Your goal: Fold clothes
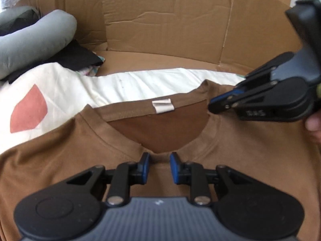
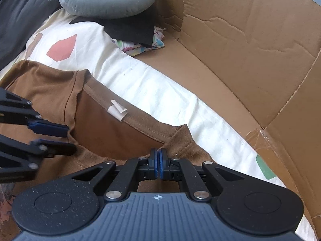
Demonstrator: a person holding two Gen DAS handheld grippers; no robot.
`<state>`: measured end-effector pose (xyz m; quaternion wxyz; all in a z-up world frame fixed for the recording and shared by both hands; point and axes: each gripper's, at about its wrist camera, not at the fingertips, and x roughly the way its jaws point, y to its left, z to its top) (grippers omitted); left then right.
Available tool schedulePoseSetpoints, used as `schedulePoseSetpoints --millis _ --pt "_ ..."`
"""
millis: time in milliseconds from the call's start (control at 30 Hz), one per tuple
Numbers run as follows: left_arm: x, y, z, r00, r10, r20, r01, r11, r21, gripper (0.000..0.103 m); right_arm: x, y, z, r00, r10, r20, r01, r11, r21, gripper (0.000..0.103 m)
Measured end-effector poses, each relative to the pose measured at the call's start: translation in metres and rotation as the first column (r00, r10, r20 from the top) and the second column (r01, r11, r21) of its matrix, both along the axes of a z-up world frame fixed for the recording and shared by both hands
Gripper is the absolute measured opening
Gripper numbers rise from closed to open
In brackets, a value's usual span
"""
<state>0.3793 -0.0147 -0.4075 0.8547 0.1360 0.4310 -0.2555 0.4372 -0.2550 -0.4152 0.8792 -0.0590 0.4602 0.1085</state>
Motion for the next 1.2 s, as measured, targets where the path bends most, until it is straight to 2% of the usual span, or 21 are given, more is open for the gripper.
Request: schedulePoseSetpoints --millis 133,200,233,267,333,433,533,633,867,1100,1200 --pt "0.000 -0.009 -0.005 1.000 0.024 -0.008 -0.024 1.000 0.004 0.025 -0.010 -0.008 0.014 1.000 -0.010 0.000 0.010 1.000 0.004 0.014" --pt "0.000 -0.006 0.001 0.999 0.052 -0.015 -0.052 0.999 -0.006 0.031 -0.017 -0.013 0.024 1.000 -0.023 0.007 0.023 1.000 -0.003 0.017" --pt "-0.001 -0.005 0.005 0.998 0.066 -0.015 -0.066 0.998 -0.008 0.042 -0.022 -0.017 0.030 0.999 -0.037 0.013 0.037 0.999 -0.004 0.025" --pt "-0.002 -0.004 0.010 0.997 0.081 -0.011 -0.081 0.997 -0.007 0.055 -0.027 -0.021 0.036 0.998 -0.055 0.020 0.055 0.999 -0.003 0.027" --pt "-0.005 -0.003 0.019 0.994 0.110 -0.003 -0.110 0.994 -0.005 0.058 -0.040 -0.032 0.051 0.995 -0.092 0.032 0.092 0.996 0.010 0.028" --pt "-0.009 -0.002 0.031 0.996 0.087 -0.012 -0.087 0.996 -0.025 0.065 -0.065 -0.051 0.072 0.984 -0.168 0.062 0.165 0.985 0.049 0.045" --pt "-0.016 -0.006 0.039 0.998 0.058 0.017 -0.058 0.998 0.008 0.067 -0.092 -0.065 0.079 0.976 -0.207 0.071 0.203 0.978 0.055 0.046" --pt "-0.021 -0.012 0.045 0.999 0.049 0.011 -0.049 0.999 0.021 0.067 -0.122 -0.082 0.079 0.965 -0.253 0.063 0.250 0.967 0.057 0.046" --pt "-0.044 -0.030 0.064 1.000 0.020 0.000 -0.020 1.000 -0.005 0.071 -0.195 -0.109 0.071 0.940 -0.340 0.037 0.335 0.936 0.105 0.046" --pt "-0.069 -0.057 0.085 0.999 -0.049 -0.004 0.049 0.999 -0.015 0.071 -0.252 -0.129 0.077 0.907 -0.409 0.096 0.398 0.910 0.113 0.046" --pt "-0.080 -0.064 0.093 0.997 -0.079 0.002 0.079 0.997 -0.016 0.076 -0.271 -0.140 0.081 0.888 -0.444 0.123 0.430 0.894 0.125 0.046"
